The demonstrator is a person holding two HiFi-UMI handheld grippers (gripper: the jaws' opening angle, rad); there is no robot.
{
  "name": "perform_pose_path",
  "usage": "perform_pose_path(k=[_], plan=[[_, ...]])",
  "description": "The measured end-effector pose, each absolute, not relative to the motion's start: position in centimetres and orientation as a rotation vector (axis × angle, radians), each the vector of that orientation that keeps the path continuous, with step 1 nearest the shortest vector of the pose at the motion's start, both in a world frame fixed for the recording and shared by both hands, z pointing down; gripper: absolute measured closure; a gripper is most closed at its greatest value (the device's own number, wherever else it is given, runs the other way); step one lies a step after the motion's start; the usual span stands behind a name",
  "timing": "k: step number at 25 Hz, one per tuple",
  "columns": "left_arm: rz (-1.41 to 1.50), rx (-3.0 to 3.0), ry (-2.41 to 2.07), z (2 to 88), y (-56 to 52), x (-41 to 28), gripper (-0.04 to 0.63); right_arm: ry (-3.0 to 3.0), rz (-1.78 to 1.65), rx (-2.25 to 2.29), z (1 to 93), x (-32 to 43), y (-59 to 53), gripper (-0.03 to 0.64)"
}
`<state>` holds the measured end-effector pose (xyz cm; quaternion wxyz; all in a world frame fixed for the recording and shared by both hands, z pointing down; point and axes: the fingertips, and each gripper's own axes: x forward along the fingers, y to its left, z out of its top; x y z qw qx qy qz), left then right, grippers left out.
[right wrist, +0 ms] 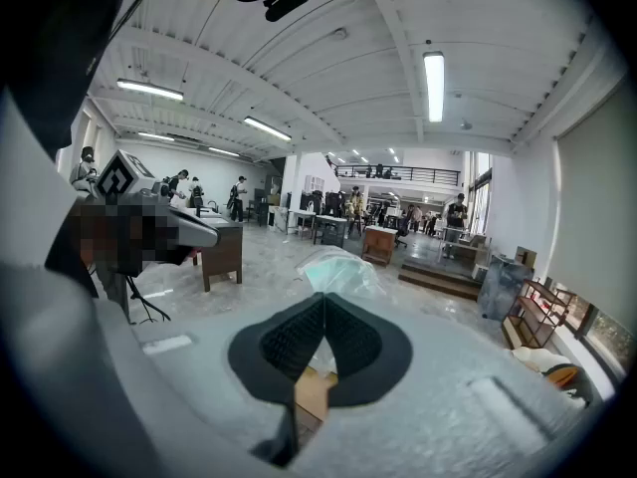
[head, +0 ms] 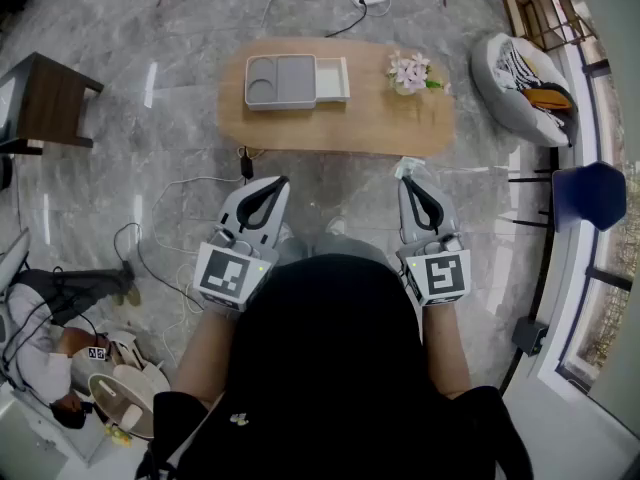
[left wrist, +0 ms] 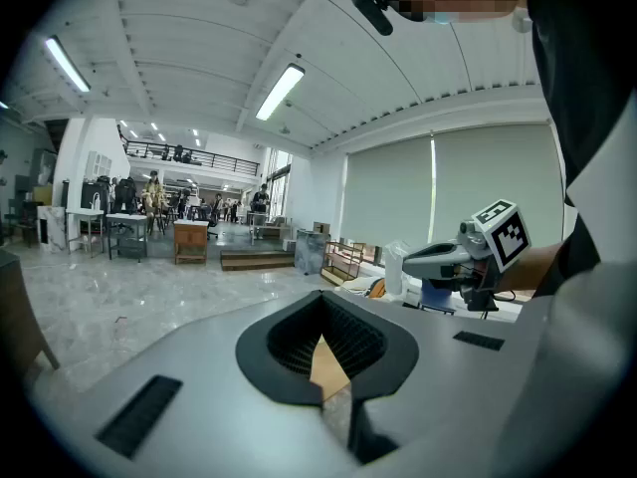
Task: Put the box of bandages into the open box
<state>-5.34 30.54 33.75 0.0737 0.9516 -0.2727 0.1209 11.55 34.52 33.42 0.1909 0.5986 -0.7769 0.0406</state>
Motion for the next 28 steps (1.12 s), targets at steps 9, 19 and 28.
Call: perform_pose_path(k=[9,19,28], plan=[[0.305,2.792,-0.867,31.9,31.3,-1.7,0.584,-2.262,0.110,1.705,31.8,14.3,34.9,0.618],[0.377,2.823,-0.932,31.5,31.0,3.6,0.584,-2.351,0.103,1.775,31.2,20.4,35.0,0.618],[0.466,2.840,-0.986,31.8,29.7,5.3,0.584,-2.362,0.138,1.764,33.0,23.1,33.9,0.618]])
